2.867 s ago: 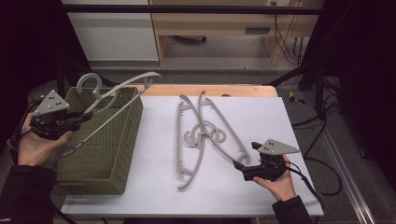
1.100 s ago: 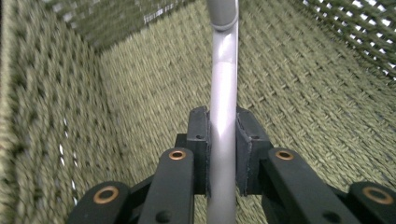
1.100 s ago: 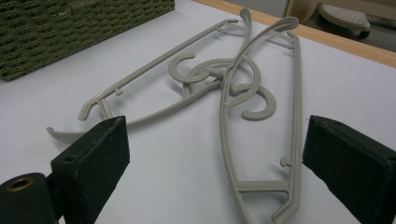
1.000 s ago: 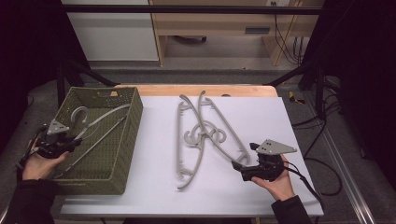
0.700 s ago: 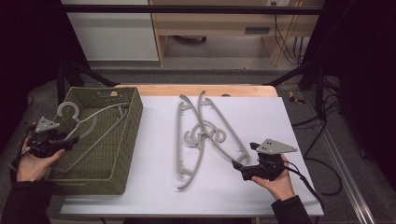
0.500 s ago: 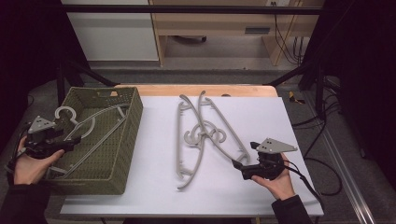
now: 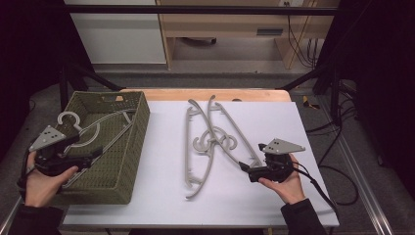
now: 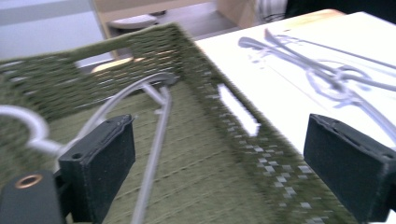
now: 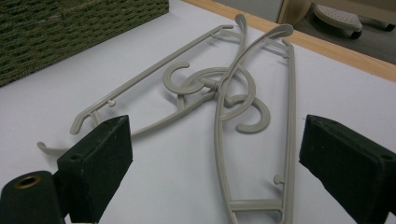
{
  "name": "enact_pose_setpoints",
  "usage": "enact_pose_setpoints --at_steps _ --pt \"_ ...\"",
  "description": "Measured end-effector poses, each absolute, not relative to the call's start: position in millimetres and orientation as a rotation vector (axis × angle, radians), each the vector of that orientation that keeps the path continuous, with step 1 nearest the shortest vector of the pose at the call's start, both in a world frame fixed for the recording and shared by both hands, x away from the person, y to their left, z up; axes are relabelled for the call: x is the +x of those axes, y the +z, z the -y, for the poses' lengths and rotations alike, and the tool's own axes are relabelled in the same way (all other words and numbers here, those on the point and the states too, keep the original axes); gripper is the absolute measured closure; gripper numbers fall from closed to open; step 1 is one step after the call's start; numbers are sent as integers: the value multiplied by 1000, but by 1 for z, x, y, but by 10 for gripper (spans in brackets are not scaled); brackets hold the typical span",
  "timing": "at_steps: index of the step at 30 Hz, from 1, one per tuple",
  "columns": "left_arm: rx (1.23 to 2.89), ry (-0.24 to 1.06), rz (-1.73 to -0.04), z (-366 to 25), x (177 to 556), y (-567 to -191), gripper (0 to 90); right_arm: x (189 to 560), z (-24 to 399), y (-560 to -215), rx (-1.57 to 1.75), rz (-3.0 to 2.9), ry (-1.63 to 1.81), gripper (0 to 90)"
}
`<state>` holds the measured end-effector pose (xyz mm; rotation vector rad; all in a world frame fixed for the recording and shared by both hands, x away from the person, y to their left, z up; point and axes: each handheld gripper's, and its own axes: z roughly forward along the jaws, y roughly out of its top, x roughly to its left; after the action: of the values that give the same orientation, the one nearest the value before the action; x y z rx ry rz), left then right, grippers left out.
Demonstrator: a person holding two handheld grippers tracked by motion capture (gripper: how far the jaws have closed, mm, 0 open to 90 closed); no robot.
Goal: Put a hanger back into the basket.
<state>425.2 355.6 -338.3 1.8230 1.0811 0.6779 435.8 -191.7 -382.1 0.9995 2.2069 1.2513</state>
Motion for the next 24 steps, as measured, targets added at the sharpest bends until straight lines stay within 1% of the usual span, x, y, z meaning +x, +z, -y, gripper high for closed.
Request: enact_pose_setpoints --at_steps 11,13,20,24 --pt "1837 596 -957 -309 413 -349 66 449 176 -381 1013 -2241 1208 112" --pt "1858 597 -937 -302 412 -353 66 452 173 -382 1009 -2250 1204 122" --pt "1871 554 -885 -283 407 -359 66 463 159 -384 1012 -2295 1148 132" --pt "1875 551 -847 -274 401 -358 66 470 149 -385 1011 -2319 1126 136"
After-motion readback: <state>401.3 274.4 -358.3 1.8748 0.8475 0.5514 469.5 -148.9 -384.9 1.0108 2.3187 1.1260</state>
